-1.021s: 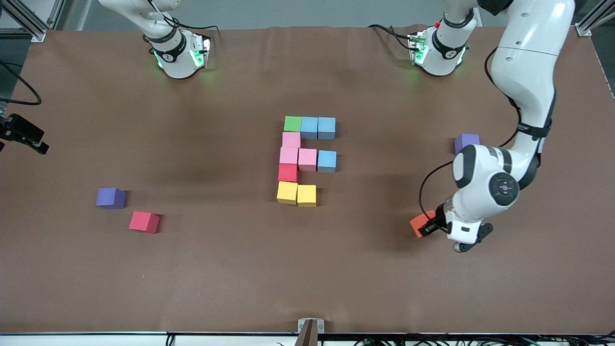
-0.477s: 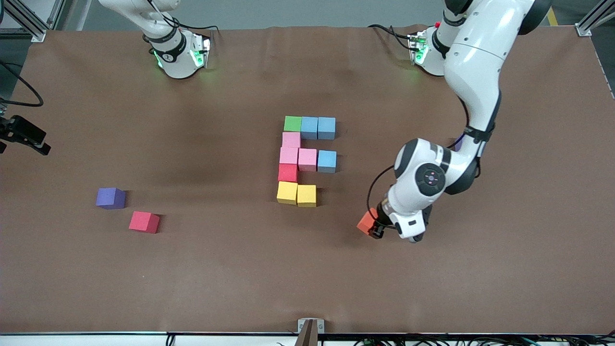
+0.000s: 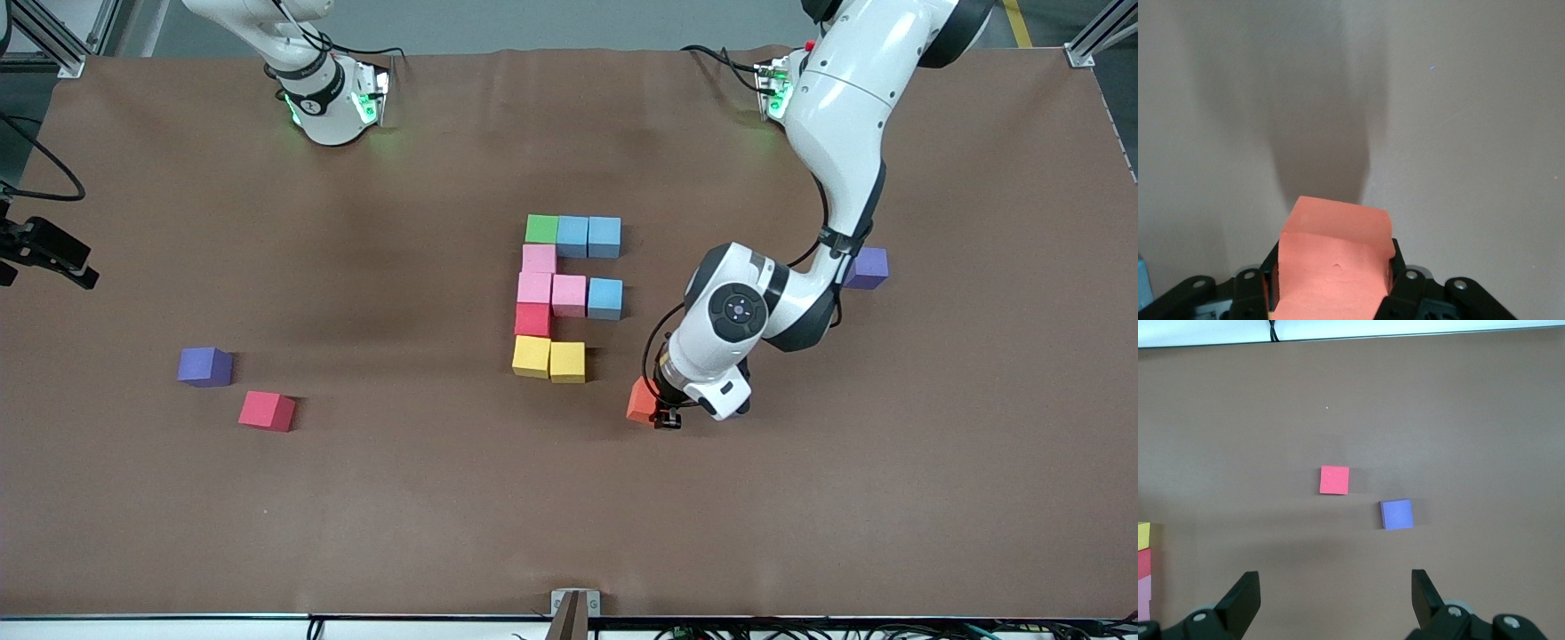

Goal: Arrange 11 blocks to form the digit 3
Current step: 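Carry the orange cube toward the figure with the left gripper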

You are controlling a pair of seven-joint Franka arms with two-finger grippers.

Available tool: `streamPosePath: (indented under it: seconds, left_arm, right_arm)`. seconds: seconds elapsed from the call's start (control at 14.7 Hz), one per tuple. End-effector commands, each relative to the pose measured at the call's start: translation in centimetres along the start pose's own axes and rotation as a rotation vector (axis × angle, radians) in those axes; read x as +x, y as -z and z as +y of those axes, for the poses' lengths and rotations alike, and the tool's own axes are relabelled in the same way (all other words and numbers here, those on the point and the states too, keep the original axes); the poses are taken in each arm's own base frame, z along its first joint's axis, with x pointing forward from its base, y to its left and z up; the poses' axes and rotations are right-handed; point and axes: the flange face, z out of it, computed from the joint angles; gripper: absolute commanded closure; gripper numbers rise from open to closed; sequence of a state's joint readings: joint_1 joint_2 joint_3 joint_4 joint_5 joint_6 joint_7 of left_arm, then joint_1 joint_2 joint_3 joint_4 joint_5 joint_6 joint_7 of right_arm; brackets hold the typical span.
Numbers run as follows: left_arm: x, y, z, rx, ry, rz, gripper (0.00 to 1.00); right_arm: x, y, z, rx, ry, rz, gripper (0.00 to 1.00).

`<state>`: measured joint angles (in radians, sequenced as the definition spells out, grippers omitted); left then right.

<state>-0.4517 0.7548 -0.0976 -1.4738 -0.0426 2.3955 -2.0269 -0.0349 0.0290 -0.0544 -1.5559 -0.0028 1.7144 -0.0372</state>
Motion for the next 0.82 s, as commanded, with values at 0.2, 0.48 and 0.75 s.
streamPosePath:
  seconds: [0.2,0.48,0.75]
  left_arm:
    - [-1.3,0.1,-0.5,0.006,0.1,0.025,0.83]
    - [-2.5,-0.4,-1.4,0.022,0.083,0.031,0.83]
    - [-3.4,-0.4,-1.1,0.041,0.088,0.045,0.83]
  right_arm:
    - [0.0,0.1,0.1,-0.006,0.004,0.0,0.0]
    - [0.1,0.1,0.5,-0.007,-0.002,0.004,0.0]
    - [0.1,0.0,0.4,-0.007,-0.002,0.002,0.0]
